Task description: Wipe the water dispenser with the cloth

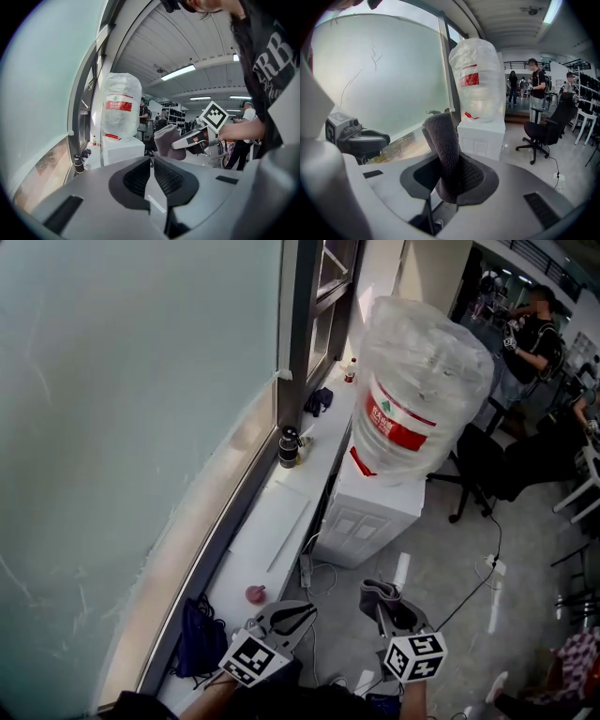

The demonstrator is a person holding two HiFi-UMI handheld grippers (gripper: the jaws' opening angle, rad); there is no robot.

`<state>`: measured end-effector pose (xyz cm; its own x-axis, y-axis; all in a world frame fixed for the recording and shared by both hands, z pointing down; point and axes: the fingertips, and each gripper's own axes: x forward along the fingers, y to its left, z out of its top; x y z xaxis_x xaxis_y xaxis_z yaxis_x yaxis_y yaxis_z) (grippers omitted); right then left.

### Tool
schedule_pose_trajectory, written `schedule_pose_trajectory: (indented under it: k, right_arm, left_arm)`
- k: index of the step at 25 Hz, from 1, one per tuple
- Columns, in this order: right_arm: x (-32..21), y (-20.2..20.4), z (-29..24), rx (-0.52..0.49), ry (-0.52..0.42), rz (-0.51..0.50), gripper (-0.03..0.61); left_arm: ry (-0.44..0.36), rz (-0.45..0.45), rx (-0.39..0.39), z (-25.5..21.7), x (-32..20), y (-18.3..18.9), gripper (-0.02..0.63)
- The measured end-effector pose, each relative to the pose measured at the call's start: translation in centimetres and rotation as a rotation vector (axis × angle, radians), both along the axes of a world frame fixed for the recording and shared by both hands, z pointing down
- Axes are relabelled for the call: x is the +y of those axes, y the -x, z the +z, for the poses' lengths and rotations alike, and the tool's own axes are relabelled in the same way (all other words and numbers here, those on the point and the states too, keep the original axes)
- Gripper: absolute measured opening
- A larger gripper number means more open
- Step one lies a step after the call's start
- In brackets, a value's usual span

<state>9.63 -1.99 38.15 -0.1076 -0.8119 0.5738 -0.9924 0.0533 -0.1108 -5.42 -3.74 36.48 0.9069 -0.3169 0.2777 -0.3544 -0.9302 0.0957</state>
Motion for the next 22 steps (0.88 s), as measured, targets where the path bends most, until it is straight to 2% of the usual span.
schedule_pose_trajectory:
  k: [6, 12, 17, 22]
  right_arm:
    - [5.2, -3.8, -2.2, -0.012, -0.043, 0.049, 0.103]
    - [11.7, -8.4, -3.8, -0.034, -0.082, 0.075, 0.103]
    - [16.9, -10.4, -4.8, -0.069, -0.118, 0.054, 0.103]
    - [20.2, -11.2, -5.6, -0.089, -0.142, 0.000, 0.103]
  left_arm:
    - [-0.054, 0.011, 0.070, -4.2, 3.0, -4.9, 0.037]
    - [-0.077, 0.019, 0.086, -6.9, 9.4, -9.8, 0.037]
    - [-0.059, -0.018, 0.093, -8.2, 15.6, -11.9, 0.038]
    - [-0.095, -0.054, 0.068, -9.0, 19.2, -12.6, 0.037]
